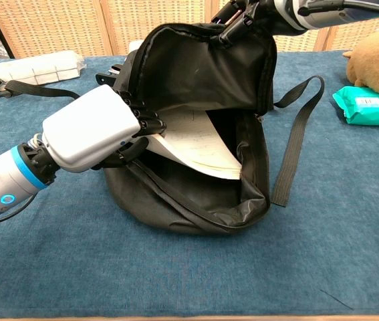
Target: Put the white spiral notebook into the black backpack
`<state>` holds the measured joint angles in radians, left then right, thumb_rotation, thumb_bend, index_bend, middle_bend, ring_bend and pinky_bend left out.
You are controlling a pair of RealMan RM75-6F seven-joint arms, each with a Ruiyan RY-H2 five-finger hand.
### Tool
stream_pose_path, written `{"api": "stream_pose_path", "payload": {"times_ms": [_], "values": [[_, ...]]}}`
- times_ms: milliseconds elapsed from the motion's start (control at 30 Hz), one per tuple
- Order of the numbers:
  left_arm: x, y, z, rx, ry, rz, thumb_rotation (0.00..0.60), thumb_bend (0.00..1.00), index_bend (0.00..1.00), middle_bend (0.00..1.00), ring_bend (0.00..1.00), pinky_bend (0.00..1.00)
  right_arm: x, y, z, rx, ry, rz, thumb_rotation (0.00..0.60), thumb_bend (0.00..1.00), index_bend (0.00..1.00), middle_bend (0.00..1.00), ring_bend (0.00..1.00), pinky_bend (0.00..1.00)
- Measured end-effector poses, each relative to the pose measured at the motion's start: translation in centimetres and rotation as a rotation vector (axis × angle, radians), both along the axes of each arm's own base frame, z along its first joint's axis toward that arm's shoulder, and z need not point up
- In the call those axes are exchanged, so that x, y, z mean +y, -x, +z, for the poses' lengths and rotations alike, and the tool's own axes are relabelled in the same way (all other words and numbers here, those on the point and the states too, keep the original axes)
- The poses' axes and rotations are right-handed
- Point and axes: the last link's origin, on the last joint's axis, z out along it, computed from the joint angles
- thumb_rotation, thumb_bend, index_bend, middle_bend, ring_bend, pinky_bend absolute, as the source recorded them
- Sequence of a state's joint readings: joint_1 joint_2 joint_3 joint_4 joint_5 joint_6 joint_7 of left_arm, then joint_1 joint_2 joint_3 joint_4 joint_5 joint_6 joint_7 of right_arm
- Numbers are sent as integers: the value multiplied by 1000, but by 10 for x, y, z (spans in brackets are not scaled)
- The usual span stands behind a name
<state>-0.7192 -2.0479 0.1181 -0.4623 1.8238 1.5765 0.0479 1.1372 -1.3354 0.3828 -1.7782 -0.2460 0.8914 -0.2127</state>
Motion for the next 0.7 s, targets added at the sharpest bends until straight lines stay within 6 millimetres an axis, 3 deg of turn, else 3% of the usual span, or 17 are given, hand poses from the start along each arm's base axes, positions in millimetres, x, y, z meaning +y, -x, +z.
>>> {"api": "stream_pose_path", "payload": {"times_ms": [700], "values": [[33,-19,-21,80,-47,97,600,668,898,688,514,560,19,-12,12,-2,-41,20,600,611,577,539,422,635]]}}
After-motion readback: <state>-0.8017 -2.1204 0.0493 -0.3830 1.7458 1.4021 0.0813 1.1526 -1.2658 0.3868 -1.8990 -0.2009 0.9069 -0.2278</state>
